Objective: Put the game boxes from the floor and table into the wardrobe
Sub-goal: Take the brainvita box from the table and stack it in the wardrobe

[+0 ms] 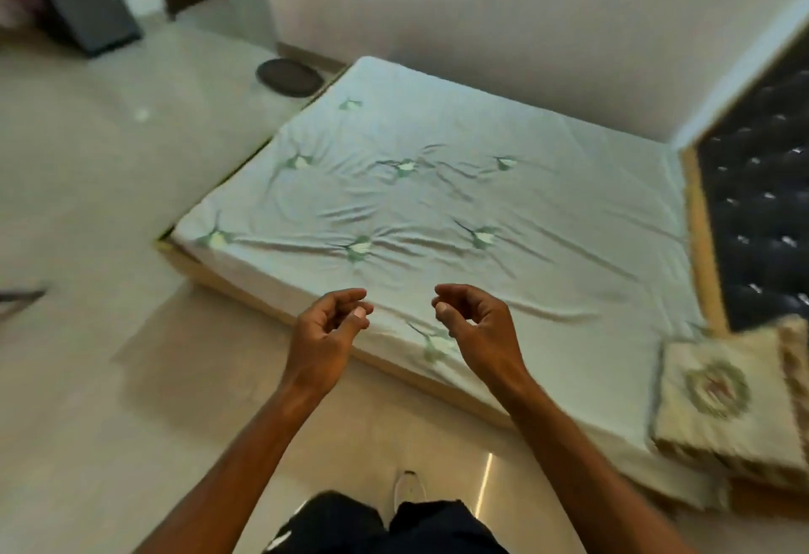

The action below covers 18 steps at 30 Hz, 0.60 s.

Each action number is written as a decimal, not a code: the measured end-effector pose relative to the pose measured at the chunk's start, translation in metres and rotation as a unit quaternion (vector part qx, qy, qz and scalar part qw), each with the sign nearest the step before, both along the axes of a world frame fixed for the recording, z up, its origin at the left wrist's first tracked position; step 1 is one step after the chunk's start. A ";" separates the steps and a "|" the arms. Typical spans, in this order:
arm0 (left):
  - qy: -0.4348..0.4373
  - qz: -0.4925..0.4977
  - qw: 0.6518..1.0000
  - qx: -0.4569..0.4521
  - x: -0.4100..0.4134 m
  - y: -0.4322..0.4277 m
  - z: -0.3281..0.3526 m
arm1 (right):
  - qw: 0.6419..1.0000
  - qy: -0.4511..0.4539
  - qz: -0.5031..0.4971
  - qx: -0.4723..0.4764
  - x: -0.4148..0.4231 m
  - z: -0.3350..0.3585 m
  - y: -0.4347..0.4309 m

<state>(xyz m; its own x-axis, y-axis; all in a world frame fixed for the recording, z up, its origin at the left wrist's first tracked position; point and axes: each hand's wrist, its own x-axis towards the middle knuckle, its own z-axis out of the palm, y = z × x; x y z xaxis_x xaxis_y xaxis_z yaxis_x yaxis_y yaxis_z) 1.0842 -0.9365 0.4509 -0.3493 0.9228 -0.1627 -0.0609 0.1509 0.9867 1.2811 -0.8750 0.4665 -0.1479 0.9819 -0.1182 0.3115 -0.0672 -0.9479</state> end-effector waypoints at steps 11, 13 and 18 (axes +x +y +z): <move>0.034 0.261 0.965 -0.019 -0.274 0.013 -0.012 | 0.965 0.001 0.263 -0.014 -0.327 -0.020 0.108; 0.042 0.286 0.957 -0.022 -0.327 0.010 -0.008 | 0.956 0.005 0.293 -0.012 -0.391 -0.020 0.112; 0.051 0.358 0.932 -0.017 -0.459 -0.003 0.001 | 0.929 0.016 0.371 0.007 -0.545 -0.015 0.117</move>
<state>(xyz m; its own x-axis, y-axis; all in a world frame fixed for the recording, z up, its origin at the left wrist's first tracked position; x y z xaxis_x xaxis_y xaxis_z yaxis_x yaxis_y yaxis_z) 0.6249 -0.9396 0.4524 -0.8888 0.4424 -0.1198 -0.0644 0.1381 0.9883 0.7357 -0.7583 0.4515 -0.7871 0.6101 -0.0908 0.2394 0.1666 -0.9565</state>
